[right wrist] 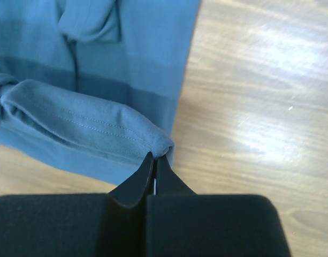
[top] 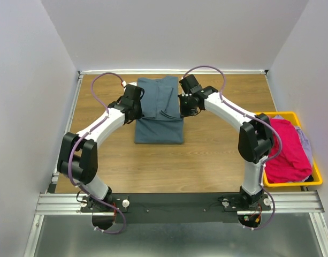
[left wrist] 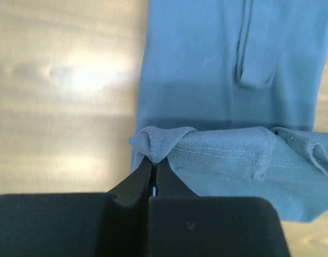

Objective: Fold and stack the t-shirts
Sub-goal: Fold the tshirt

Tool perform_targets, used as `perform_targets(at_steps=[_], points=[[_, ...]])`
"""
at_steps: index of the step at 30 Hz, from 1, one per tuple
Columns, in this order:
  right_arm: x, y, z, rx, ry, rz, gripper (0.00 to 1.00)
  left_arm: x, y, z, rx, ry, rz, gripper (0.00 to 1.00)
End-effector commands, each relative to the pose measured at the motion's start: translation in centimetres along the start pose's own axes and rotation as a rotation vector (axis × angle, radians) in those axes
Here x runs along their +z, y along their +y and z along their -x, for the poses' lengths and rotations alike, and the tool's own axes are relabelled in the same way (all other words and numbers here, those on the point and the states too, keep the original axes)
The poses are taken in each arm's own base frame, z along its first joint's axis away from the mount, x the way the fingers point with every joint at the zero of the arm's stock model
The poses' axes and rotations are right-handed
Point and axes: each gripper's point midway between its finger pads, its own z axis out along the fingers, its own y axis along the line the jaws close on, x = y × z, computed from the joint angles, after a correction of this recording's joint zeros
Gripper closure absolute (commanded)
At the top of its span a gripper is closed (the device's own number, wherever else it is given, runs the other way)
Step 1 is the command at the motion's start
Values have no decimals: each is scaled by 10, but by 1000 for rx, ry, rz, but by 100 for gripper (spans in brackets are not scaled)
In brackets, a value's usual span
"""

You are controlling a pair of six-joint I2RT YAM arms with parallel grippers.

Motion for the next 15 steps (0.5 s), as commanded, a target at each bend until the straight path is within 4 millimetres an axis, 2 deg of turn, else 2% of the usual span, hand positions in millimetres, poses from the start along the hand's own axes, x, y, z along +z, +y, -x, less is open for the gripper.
perform_targets(at_steps=[1, 6, 15], points=[[16, -14, 19, -11, -50, -48, 99, 18, 10, 27, 55, -82, 63, 100], [33, -18, 23, -27, -67, -59, 99, 41, 19, 26, 42, -73, 95, 100], [53, -20, 28, -47, -87, -50, 99, 65, 25, 13, 15, -45, 99, 100]])
